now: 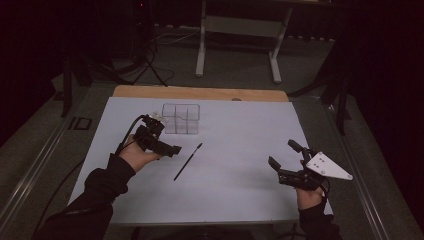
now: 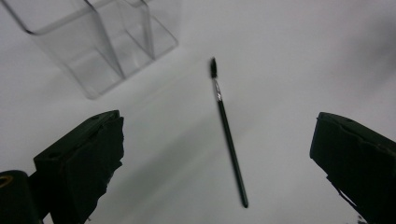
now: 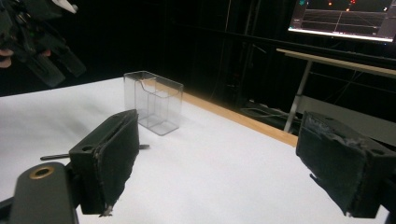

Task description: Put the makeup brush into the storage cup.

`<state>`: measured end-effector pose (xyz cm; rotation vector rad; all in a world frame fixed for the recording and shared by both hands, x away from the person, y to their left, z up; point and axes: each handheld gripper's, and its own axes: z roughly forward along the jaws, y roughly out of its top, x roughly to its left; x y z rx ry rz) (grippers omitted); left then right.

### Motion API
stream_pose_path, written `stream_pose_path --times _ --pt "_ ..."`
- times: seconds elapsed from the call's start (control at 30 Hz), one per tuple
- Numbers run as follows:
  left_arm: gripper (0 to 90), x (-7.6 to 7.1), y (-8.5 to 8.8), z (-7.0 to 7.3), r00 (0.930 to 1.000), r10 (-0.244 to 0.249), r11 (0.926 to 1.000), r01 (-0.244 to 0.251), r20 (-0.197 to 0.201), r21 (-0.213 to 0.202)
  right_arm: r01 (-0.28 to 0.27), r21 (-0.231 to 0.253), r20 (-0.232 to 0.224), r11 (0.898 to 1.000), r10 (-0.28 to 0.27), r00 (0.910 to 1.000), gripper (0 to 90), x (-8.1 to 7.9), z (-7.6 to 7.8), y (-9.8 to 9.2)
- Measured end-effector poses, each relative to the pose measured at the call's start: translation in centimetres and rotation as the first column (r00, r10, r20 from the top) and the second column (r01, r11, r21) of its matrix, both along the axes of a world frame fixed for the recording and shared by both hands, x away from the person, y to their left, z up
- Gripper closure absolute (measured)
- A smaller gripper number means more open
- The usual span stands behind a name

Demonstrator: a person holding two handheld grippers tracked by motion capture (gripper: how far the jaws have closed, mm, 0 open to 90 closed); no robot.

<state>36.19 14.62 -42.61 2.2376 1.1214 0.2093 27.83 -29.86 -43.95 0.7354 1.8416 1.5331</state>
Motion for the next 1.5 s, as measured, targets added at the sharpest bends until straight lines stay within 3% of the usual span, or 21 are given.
stream_pose_path --times 0.5,0.8,1.0,1.17,1.3,1.5 --pt "18.8 1.9 -3.6 -1.5 0.9919 -0.034 0.9970 0.042 -0.122 0.065 -0.006 -0.006 -0.001 1.000 0.006 1.0000 13.2 0.0 0.0 0.1" --pt "26.8 2.9 -4.8 -2.3 0.9849 0.022 0.9924 -0.001 -0.172 0.123 -0.008 -0.009 -0.005 1.000 0.008 1.0000 13.2 0.1 -0.1 0.1" --pt "34.5 3.8 -5.8 -2.7 0.9766 0.048 0.9885 -0.016 -0.210 0.151 -0.009 -0.013 -0.009 1.000 0.009 0.9999 13.3 0.1 -0.1 0.1" --pt "38.3 4.4 -6.5 -3.4 0.9683 0.044 0.9848 -0.001 -0.246 0.173 -0.012 -0.016 -0.010 1.000 0.011 0.9999 13.3 0.1 -0.2 0.2" --pt "42.9 5.1 -6.9 -4.2 0.9570 0.045 0.9833 0.008 -0.287 0.182 -0.014 -0.017 -0.016 1.000 0.014 0.9998 13.4 0.2 -0.2 0.2" --pt "50.2 5.9 -7.1 -5.0 0.9495 0.039 0.9802 0.024 -0.311 0.197 -0.017 -0.020 -0.017 1.000 0.017 0.9997 13.4 0.3 -0.3 0.2"
